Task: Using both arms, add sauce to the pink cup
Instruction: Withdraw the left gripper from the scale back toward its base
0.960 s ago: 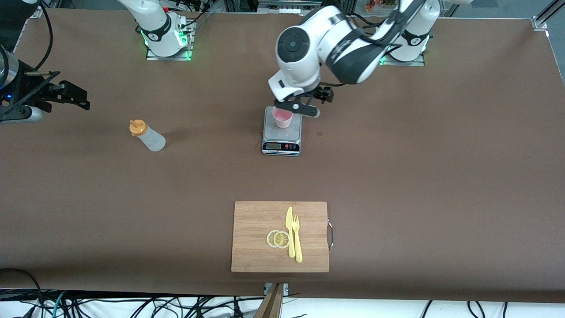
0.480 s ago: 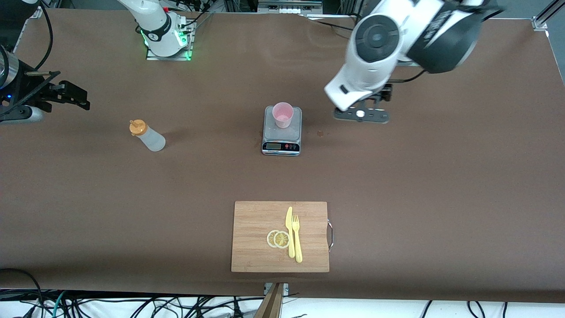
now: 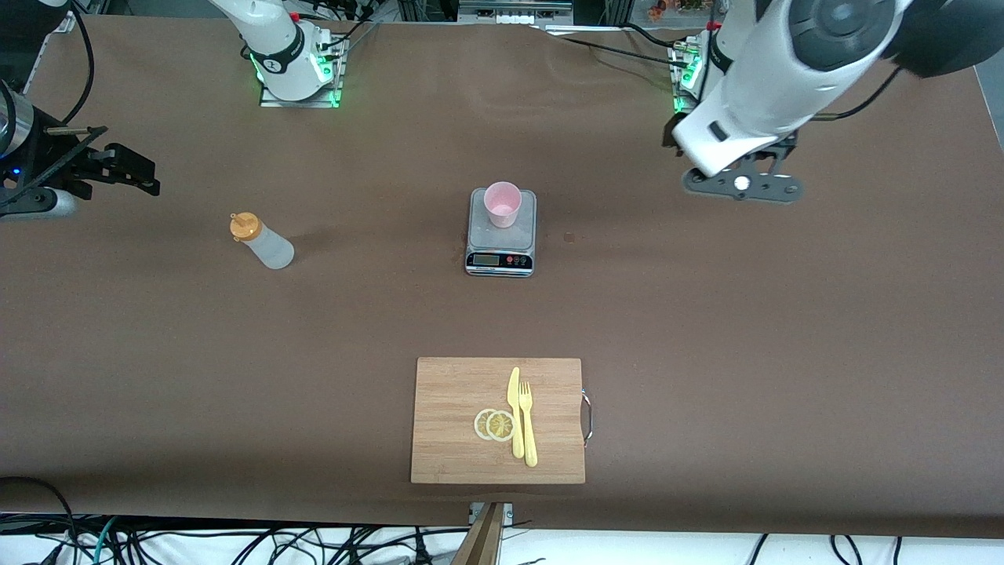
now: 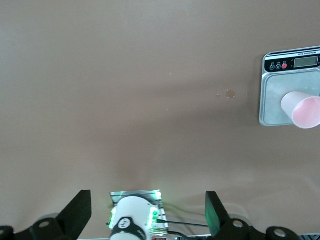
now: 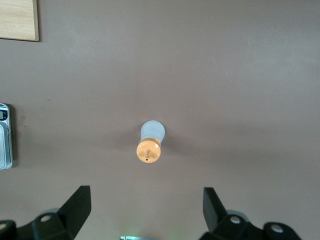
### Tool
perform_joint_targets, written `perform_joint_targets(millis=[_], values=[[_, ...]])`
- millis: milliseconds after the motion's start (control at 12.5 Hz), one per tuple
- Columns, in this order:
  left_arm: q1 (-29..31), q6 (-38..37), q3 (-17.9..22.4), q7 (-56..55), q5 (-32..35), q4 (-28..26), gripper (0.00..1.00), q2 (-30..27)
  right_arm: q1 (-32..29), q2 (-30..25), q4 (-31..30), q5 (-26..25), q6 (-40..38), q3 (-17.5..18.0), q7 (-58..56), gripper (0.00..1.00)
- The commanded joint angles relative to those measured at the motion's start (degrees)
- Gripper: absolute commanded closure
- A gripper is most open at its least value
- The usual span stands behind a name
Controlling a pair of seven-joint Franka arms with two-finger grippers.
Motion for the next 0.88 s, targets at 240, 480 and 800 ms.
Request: perform_joint_targets(millis=[240,480,800], values=[[6.1,3.6,5.7,10.5,-2.7,-5.6,0.00,-5.0,0.1,0.0,0.2,-0.3,0.2,0.2,0.6,0.01],[6.4,14.6,8.2,10.1,-3.1,-19.8,0.00,-14.3,0.1,0.0,0.3,-0.3,0.2,0.2,0.6,0.01],[5.5,15.9,11.3,9.5,-4.0,-22.8,0.00,-16.0,0.1,0.0,0.3,-0.2,0.2,0.2,0.6,0.01]])
